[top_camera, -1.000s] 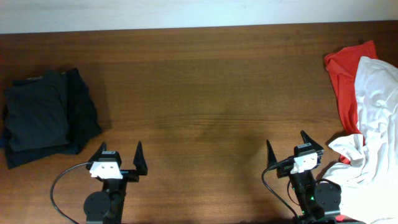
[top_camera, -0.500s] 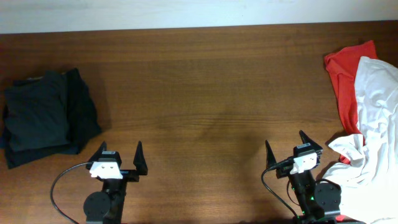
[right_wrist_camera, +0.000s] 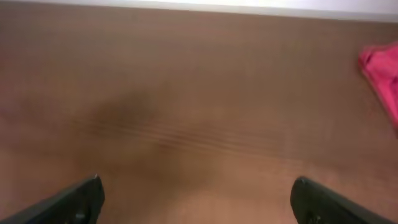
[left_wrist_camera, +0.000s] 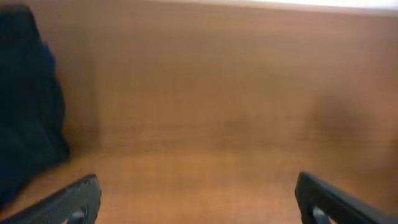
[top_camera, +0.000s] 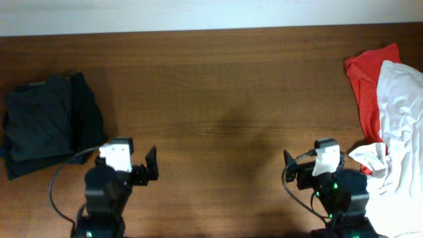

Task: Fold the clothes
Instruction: 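Reach the right gripper to the white T-shirt on the red shirt, then grasp the white T-shirt with the right gripper and drag it left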

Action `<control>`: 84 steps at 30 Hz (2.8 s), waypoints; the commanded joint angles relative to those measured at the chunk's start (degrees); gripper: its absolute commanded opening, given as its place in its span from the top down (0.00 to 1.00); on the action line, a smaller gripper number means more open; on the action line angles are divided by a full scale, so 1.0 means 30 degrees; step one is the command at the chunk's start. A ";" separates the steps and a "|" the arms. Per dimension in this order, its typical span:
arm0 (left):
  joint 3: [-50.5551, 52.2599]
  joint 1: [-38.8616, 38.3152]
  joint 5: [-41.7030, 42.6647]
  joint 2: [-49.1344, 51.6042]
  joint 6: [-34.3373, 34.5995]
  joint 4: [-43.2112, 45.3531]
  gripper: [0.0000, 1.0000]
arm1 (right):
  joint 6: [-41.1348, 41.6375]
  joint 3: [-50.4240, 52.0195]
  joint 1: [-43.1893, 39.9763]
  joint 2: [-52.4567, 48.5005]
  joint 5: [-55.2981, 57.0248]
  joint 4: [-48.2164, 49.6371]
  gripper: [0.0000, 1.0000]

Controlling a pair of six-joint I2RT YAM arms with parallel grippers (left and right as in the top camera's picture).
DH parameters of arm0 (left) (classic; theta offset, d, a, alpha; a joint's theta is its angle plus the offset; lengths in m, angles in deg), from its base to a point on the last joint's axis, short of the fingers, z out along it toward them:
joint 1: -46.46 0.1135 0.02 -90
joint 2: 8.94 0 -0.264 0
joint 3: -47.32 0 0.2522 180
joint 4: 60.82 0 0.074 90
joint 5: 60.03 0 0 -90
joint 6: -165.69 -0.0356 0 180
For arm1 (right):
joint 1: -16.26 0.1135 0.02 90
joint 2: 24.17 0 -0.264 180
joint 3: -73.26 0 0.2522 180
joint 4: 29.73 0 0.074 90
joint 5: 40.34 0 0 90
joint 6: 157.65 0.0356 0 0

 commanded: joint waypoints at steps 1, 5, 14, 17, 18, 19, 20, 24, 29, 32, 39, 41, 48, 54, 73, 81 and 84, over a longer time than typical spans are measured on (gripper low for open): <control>-0.2732 0.0029 0.0284 0.2703 -0.0306 -0.1472 0.01 | 0.0291 -0.3883 -0.0160 -0.4415 0.0240 -0.1690 0.01; -0.4830 0.0029 0.0291 0.5100 -0.0306 -0.3126 0.01 | 0.0233 -0.7337 -0.0175 -0.9610 0.0495 -0.3104 0.01; -0.4845 0.0029 0.0277 0.5260 -0.0313 -0.3118 0.01 | 0.5209 -0.7672 -0.7694 -1.8243 0.7038 -0.1727 0.01; -0.4845 0.0029 0.0277 0.5260 -0.0313 -0.3118 0.01 | 0.6477 -0.7672 -0.9413 -2.0968 0.6951 -0.0153 0.02; -0.4845 0.0029 0.0277 0.5260 -0.0313 -0.3118 0.01 | 0.6608 -0.7672 -0.9661 -2.1959 0.6878 0.0364 0.07; -0.4845 0.0029 0.0277 0.5282 -0.0313 -0.3118 0.01 | 0.6608 -0.7672 -0.9653 -2.2709 0.6812 0.0889 0.14; -0.4845 0.0029 0.0277 0.5319 -0.0313 -0.3111 0.01 | 0.6608 -0.7672 -0.9653 -2.2993 0.6681 0.1107 0.20; -0.4845 0.0029 0.0270 0.5654 -0.0313 -0.3118 0.01 | 0.6608 -0.7679 -0.9661 -2.3409 0.6601 0.1727 0.78; -0.4845 0.0029 0.0262 0.6171 -0.0313 -0.3104 0.01 | 0.6608 -0.9369 -0.9661 -2.1966 0.6462 -0.0430 0.96; -0.4845 0.0029 0.0262 0.6171 -0.0313 -0.2907 0.01 | 0.6586 -1.3522 -0.9661 -2.0393 0.5843 -0.5056 0.96; -0.4845 0.0029 0.0270 0.6171 -0.0313 -0.2900 0.01 | 0.3483 -2.6381 -1.0914 -1.8972 0.1836 -1.3573 0.96; -0.4845 0.0029 0.0270 0.6171 -0.0313 -0.2900 0.01 | 0.2594 -2.8195 -1.0907 -1.8965 -0.0277 -1.4149 0.96; -0.4845 0.0029 0.0270 0.6171 -0.0313 -0.2900 0.01 | -0.5071 -3.1503 -0.7905 -1.8870 -2.7197 -1.3216 0.96; -0.4845 0.0029 0.0270 0.6171 -0.0313 -0.2900 0.01 | -0.5056 -3.1496 0.1049 -1.9562 -1.7770 -1.3624 0.96; -0.4845 -0.0109 0.7380 0.8422 0.1333 -0.2470 0.01 | 0.0029 -3.1481 -0.2565 -2.3547 -0.1260 -2.1041 0.01; -0.4845 -0.4830 0.8990 1.6808 0.7490 0.0765 0.01 | 0.0095 -3.1481 -0.4036 -2.3547 -0.1399 -2.1864 0.01; -0.4845 -0.6666 0.8939 1.9234 0.8415 0.4226 0.02 | 0.0095 -3.1481 -0.4036 -2.3547 -0.1399 -2.1944 0.01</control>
